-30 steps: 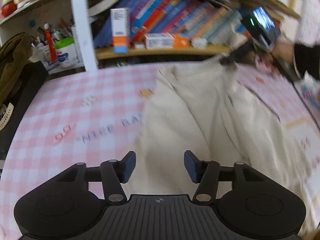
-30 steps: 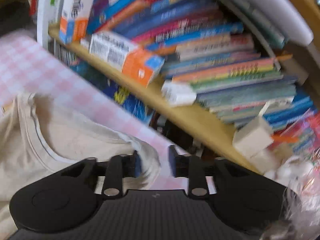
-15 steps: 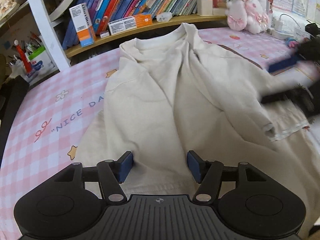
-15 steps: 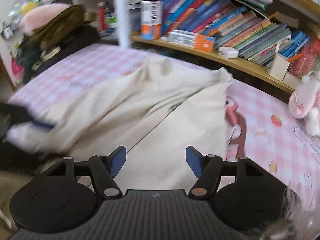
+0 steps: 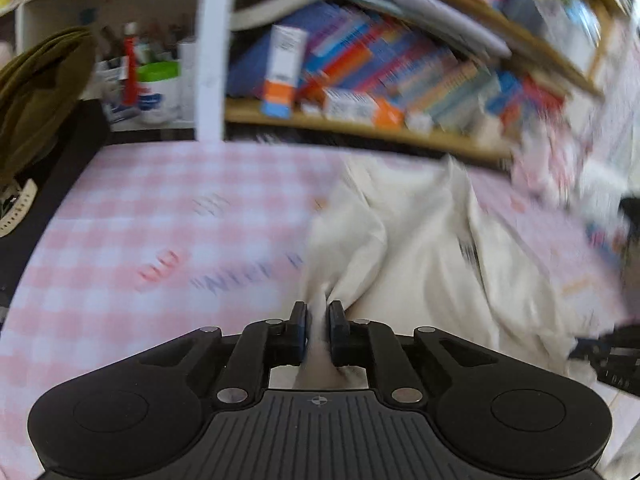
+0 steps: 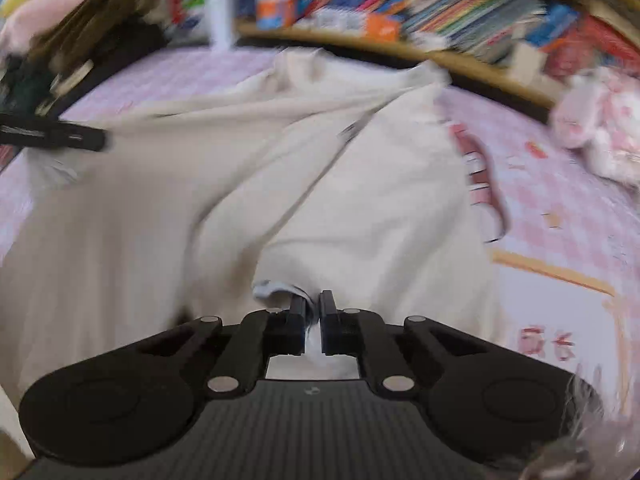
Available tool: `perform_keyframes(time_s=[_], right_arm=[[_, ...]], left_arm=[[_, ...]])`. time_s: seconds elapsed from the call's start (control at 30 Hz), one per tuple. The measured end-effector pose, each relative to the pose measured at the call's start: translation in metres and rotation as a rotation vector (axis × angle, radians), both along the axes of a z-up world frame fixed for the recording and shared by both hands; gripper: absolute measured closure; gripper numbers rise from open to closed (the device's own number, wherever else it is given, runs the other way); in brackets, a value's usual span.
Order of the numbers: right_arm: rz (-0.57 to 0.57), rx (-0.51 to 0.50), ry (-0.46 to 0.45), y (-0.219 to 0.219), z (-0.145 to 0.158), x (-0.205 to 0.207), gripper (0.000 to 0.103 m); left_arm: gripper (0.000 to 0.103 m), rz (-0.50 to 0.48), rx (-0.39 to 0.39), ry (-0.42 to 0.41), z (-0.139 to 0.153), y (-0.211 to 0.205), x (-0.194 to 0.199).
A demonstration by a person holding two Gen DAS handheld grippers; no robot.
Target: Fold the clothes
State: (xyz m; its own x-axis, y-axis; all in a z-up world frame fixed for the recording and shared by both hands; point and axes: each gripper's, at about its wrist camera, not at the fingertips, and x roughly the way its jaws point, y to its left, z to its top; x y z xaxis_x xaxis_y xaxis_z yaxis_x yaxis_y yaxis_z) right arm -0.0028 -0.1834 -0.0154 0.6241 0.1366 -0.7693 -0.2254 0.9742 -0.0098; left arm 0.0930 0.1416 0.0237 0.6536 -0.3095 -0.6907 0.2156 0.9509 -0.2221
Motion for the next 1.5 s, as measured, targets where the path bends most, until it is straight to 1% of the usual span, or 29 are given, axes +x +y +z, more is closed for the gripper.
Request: perform_keyframes(time_s=[0.03,0.07,0.17,0.27,0.33,0.43,0.5,0.63,0.7,0.77,0.8,0.83,0.87,0.9,0.97,1.03,1.07,1.1,1.13,1.17,1.2,1.27,1.3,1.33,1.37,1.4,1.43,1.5], right_arm=[[-0.026,-0.001,-0.014,-0.005,0.003,0.002,0.097],[-0.051,-0.002,-0.026,-0.010,0.006,0.005,0.097],[-0.130,-0.021,-0.064,-0.029,0.017,0.016,0.097],[-0.218,-0.045,-0.101,-0.059,0.029,0.033,0.097],[-0.258,-0.079,-0.120,-0.080,0.037,0.045,0.097],[-0.330,-0.139,-0.138,-0.116,0.049,0.065,0.097],[-0.381,-0.156,-0.152,-0.137,0.057,0.076,0.097],[-0.435,-0.120,-0.152,-0.172,0.064,0.087,0.098],[-0.450,-0.101,-0.143,-0.185,0.064,0.093,0.098],[-0.448,-0.106,-0.137,-0.194,0.063,0.100,0.098],[-0.447,-0.111,-0.135,-0.198,0.062,0.105,0.098],[-0.448,-0.121,-0.137,-0.201,0.060,0.110,0.098],[-0.451,-0.131,-0.138,-0.206,0.060,0.116,0.098],[-0.460,-0.141,-0.142,-0.212,0.059,0.123,0.098],[-0.489,-0.178,-0.157,-0.227,0.058,0.138,0.103],[-0.527,-0.228,-0.174,-0.245,0.058,0.152,0.103],[-0.543,-0.247,-0.180,-0.255,0.057,0.159,0.103],[-0.546,-0.240,-0.162,-0.264,0.055,0.164,0.103],[-0.546,-0.226,-0.137,-0.273,0.052,0.170,0.103],[-0.533,-0.205,-0.118,-0.276,0.050,0.171,0.102],[-0.516,-0.183,-0.101,-0.279,0.047,0.172,0.102],[-0.466,-0.146,-0.087,-0.272,0.041,0.163,0.101],[-0.446,-0.128,-0.079,-0.267,0.038,0.159,0.101],[-0.426,-0.100,-0.062,-0.260,0.033,0.152,0.093],[-0.410,-0.074,-0.040,-0.254,0.028,0.146,0.086],[-0.401,-0.057,-0.028,-0.247,0.023,0.138,0.068],[-0.394,-0.042,-0.020,-0.239,0.018,0.130,0.055],[-0.382,-0.046,0.010,-0.226,0.007,0.118,0.055]], left_arm=[[0.093,-0.004,-0.024,0.011,0.003,0.011,0.008],[0.093,0.007,-0.007,0.003,0.006,0.020,0.014],[0.094,0.057,0.131,-0.037,0.006,0.035,0.030],[0.095,0.139,0.141,-0.022,0.004,0.059,0.053],[0.095,0.189,0.169,-0.018,0.003,0.075,0.070],[0.095,0.291,0.227,-0.025,0.002,0.097,0.091],[0.095,0.408,0.224,-0.012,0.002,0.118,0.104],[0.094,0.438,0.338,0.039,-0.006,0.125,0.127],[0.094,0.438,0.386,0.039,-0.005,0.123,0.132],[0.093,0.477,0.361,0.035,-0.001,0.125,0.133],[0.092,0.488,0.334,0.044,0.000,0.124,0.134],[0.089,0.476,0.329,0.048,0.001,0.119,0.134],[0.089,0.463,0.325,0.052,0.001,0.114,0.133],[0.089,0.445,0.347,0.059,0.000,0.107,0.132],[0.089,0.407,0.394,0.073,-0.003,0.091,0.129],[0.088,0.380,0.423,0.093,-0.007,0.079,0.125],[0.084,0.367,0.429,0.103,-0.009,0.073,0.122],[0.082,0.358,0.439,0.098,-0.009,0.069,0.117],[0.078,0.348,0.448,0.093,-0.010,0.064,0.113],[0.070,0.339,0.458,0.087,-0.010,0.060,0.108],[0.064,0.332,0.463,0.077,-0.009,0.057,0.102],[0.042,0.330,0.468,0.059,-0.007,0.055,0.091],[0.039,0.336,0.466,0.051,-0.006,0.054,0.085],[0.036,0.343,0.464,0.044,-0.005,0.054,0.079],[0.035,0.344,0.447,0.040,-0.004,0.054,0.073],[0.035,0.338,0.417,0.038,-0.003,0.053,0.064],[0.035,0.327,0.399,0.039,-0.005,0.051,0.057],[0.034,0.305,0.366,0.042,-0.008,0.046,0.042]])
